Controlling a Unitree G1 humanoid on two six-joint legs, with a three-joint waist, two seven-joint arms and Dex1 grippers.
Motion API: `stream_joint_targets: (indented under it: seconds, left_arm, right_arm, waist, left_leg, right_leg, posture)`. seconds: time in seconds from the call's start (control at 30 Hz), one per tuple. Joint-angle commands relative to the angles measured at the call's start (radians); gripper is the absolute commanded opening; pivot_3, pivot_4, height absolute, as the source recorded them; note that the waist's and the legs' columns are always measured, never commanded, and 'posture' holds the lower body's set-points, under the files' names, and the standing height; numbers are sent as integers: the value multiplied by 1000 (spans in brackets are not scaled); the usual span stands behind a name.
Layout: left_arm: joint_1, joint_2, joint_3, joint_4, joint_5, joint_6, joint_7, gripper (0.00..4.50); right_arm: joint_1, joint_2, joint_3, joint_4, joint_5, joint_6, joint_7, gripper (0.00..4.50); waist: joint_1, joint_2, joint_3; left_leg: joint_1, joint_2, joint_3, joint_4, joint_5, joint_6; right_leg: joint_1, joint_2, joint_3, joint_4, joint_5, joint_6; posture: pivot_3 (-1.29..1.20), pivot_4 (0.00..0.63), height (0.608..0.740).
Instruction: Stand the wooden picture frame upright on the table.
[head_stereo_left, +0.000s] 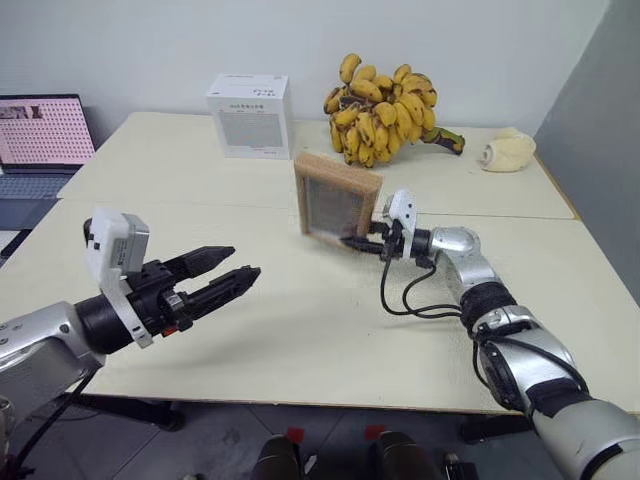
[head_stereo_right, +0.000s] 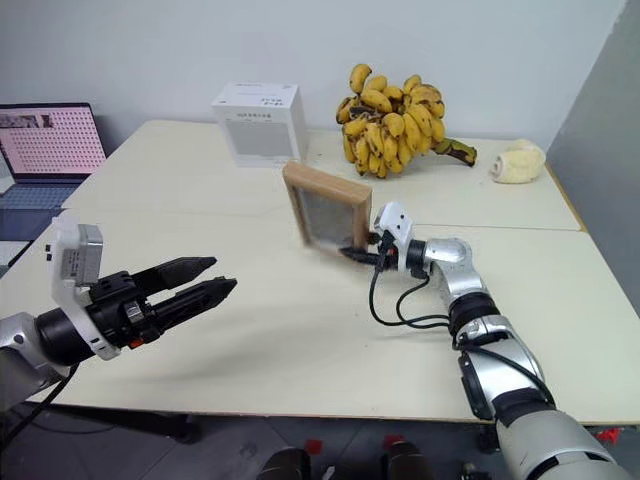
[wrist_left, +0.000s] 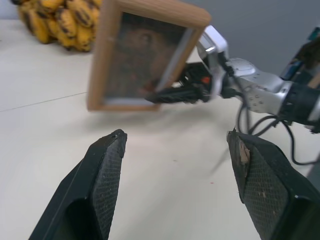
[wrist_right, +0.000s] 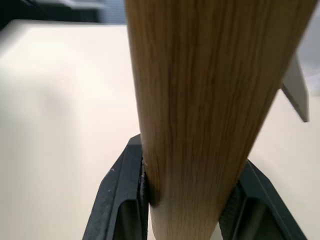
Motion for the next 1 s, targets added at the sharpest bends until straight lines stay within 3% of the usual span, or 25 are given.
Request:
stream_joint_targets:
  seconds: [0.03, 0.2, 0.47, 0.53, 0.7, 1.0]
  left_arm:
    - [16, 19, 35, -39, -8, -49, 20, 3416]
    - [7, 43, 37, -28, -63, -71, 62, 3416]
    - [15, 87, 21, -26, -96, -87, 78, 3416]
    - [18, 89, 10, -27, -88, -92, 77, 3452]
    - [7, 72, -43, -34, -28, -118, 75, 3452]
    - [-51, 13, -187, -16, 130, -208, 36, 3452]
  right_arm:
    - [53, -1, 6, -180, 90, 265, 99, 1418]
    - [112, 39, 15, -206, 81, 361, 63, 1418]
    - [181, 53, 46, -182, 39, 345, 42, 1418]
    - [186, 51, 42, -177, 39, 353, 31, 1990]
    - [205, 32, 52, -200, -8, 302, -22, 2879]
    - [335, -135, 78, -475, -58, 324, -43, 2879]
  waist:
    - [4, 1, 1]
    - [2, 1, 1]
    - [2, 1, 0]
    - [2, 1, 0]
    - [2, 1, 1]
    - [15, 1, 1]
  left_leg:
    - [0, 0, 0, 0, 0, 0]
    - [0, 2, 0, -1, 0, 0]
    - [-7, 2, 1, -2, 0, 0]
    - [-7, 2, 1, -3, 0, 0]
    - [-7, 2, 3, -3, 0, 0]
    - [-7, 1, 8, -3, 0, 0]
  right_leg:
    - [0, 0, 0, 0, 0, 0]
    - [-2, 2, 0, 0, -1, -2]
    - [-10, 2, 1, 0, -1, -2]
    - [-10, 3, 1, 0, -2, -2]
    - [-11, 3, 3, 0, -2, -2]
    - [-12, 2, 9, -2, -1, 0]
  posture:
    - [0, 150, 740]
    - [0, 150, 740]
    - [0, 150, 740]
    - [0, 150, 740]
    - [0, 150, 740]
    - [0, 150, 740]
